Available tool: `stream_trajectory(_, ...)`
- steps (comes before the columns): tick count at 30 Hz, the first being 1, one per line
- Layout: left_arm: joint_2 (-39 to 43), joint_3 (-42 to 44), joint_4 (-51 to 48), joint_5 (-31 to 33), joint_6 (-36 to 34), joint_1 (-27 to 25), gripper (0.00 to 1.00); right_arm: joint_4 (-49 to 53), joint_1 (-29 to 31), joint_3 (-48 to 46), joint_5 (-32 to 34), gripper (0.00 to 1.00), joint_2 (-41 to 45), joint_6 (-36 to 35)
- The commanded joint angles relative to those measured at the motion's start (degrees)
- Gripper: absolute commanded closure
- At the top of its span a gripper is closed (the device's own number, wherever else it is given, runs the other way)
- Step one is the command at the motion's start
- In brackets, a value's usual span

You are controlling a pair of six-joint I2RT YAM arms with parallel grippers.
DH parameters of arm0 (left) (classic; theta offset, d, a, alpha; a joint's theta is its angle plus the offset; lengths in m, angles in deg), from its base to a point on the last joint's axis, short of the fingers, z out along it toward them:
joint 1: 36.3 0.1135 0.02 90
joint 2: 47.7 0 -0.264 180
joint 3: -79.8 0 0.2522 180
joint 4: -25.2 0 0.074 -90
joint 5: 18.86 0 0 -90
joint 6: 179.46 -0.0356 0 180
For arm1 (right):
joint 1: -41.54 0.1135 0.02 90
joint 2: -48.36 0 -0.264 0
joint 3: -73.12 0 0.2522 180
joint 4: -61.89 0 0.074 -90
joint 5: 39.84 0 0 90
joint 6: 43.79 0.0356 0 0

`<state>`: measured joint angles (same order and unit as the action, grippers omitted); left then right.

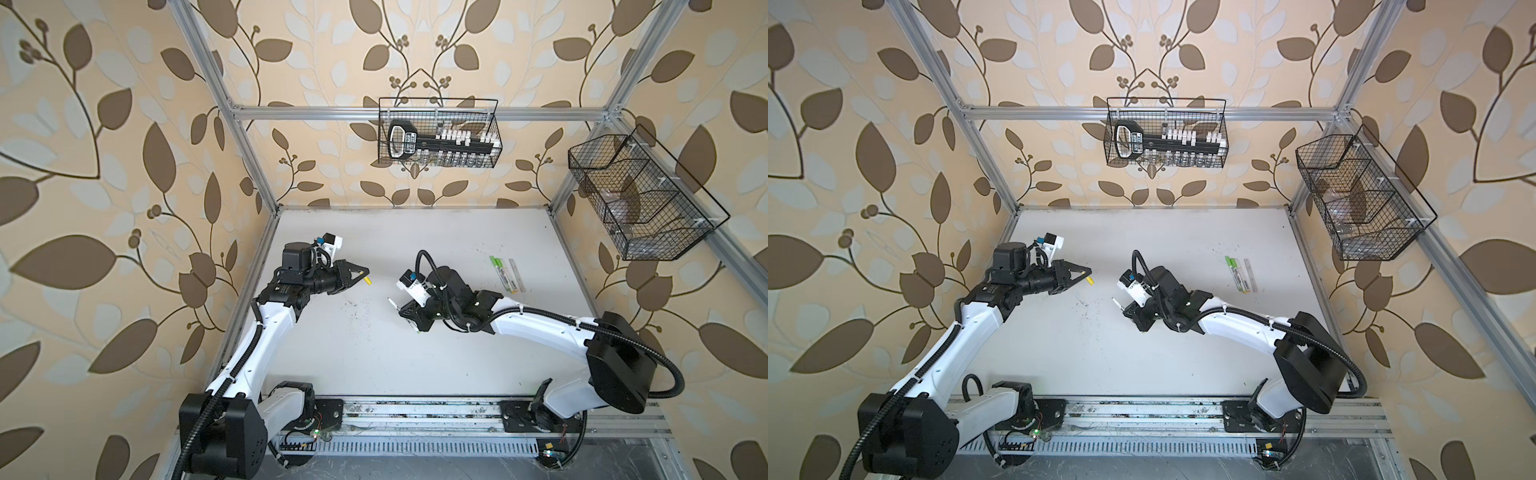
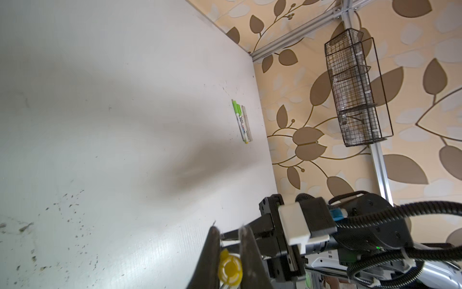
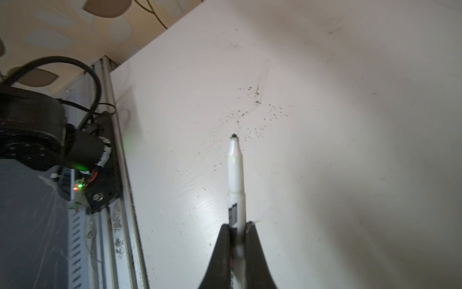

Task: Insert the pens into the pen caps
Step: 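Bring the white pen tip under the yellow cap held by the left gripper, then press the yellow cap down onto the white pen tip with the left gripper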

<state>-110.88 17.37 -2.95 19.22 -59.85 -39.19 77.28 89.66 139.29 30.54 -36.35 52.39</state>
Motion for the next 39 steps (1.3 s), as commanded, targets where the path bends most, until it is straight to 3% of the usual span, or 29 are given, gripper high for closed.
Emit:
stream_trajectory(1,0.1,-3.9,0.8,-6.4,-3.9,0.6,1.00,-7.3,0.1,-0.8,-5.7,0.94,1.5,-0.2)
stream_trajectory(8,0.5,-2.2,5.2,-10.3,-1.3,0.5,1.00,-11.9,0.9,-1.2,-8.2,0.95,2.1,1.4)
stream_trajectory(39,-0.2,-0.9,8.1,-12.9,0.5,-1.5,1.00,-19.2,0.1,-2.8,-1.2,0.95,2.8,6.6)
